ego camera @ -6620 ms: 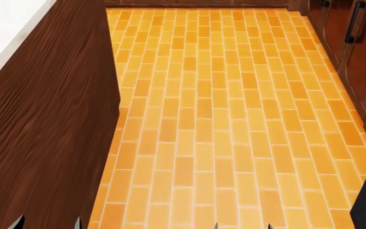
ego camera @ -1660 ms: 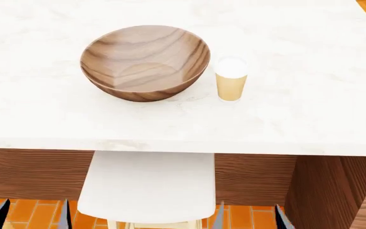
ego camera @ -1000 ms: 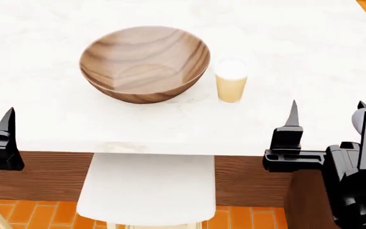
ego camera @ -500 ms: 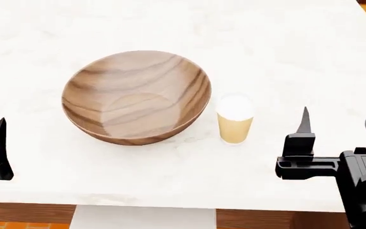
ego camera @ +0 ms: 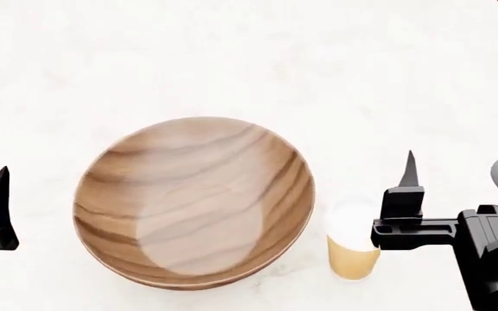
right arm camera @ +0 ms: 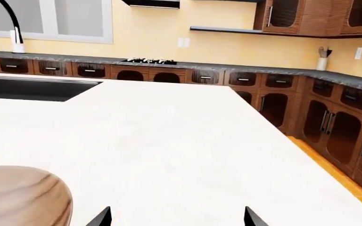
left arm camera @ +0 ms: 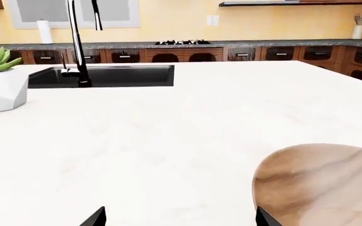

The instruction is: Place the cup inside the bowl on the dining table and move the bowl to any counter.

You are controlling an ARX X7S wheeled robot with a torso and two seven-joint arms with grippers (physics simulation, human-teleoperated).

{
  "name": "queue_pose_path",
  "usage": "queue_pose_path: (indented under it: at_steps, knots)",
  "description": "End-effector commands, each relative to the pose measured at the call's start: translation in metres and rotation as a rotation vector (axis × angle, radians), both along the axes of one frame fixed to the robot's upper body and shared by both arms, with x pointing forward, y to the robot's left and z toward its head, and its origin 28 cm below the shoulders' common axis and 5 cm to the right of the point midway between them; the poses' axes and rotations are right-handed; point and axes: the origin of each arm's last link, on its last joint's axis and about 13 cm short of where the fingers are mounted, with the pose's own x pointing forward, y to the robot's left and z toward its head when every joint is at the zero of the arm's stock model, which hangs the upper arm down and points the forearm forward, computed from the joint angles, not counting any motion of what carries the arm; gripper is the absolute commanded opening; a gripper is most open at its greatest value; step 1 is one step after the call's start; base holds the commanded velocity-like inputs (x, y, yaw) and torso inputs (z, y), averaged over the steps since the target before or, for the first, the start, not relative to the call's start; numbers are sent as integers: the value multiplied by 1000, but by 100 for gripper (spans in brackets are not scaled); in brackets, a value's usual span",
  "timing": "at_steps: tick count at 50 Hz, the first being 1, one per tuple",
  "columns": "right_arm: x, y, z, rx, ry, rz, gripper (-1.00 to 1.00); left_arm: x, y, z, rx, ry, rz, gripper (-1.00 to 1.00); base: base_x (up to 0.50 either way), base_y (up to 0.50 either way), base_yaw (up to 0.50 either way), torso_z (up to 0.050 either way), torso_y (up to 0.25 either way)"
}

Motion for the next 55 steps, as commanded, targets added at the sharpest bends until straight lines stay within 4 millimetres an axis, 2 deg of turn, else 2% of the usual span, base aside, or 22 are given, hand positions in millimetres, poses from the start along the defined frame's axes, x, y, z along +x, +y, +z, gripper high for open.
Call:
queue_pose_path:
  at_steps: [1, 15, 24, 30, 47, 55]
  knots:
    - [1, 0, -1, 4, 3, 3, 100, -1, 1, -1, -2, 4, -9, 100, 332, 0, 0, 0, 0]
    - [-2, 4, -1, 8, 17, 36, 100, 0, 1, -3, -7, 5, -5, 100, 169, 0, 0, 0, 1]
    - [-14, 13, -16, 7, 118, 240, 100, 0, 1, -5, -7, 9, -5, 100, 0, 0, 0, 0, 0]
    - [-20, 12, -24, -3, 190, 299, 100, -1, 2, -5, -7, 11, -7, 100, 0, 0, 0, 0, 0]
    - [-22, 12, -42, -43, 303, 299, 100, -2, 3, -6, -6, 11, -9, 100, 0, 0, 0, 0, 0]
    - [-19, 13, -44, -41, 319, 307, 100, -3, 4, -9, -11, 18, -8, 100, 0, 0, 0, 0, 0]
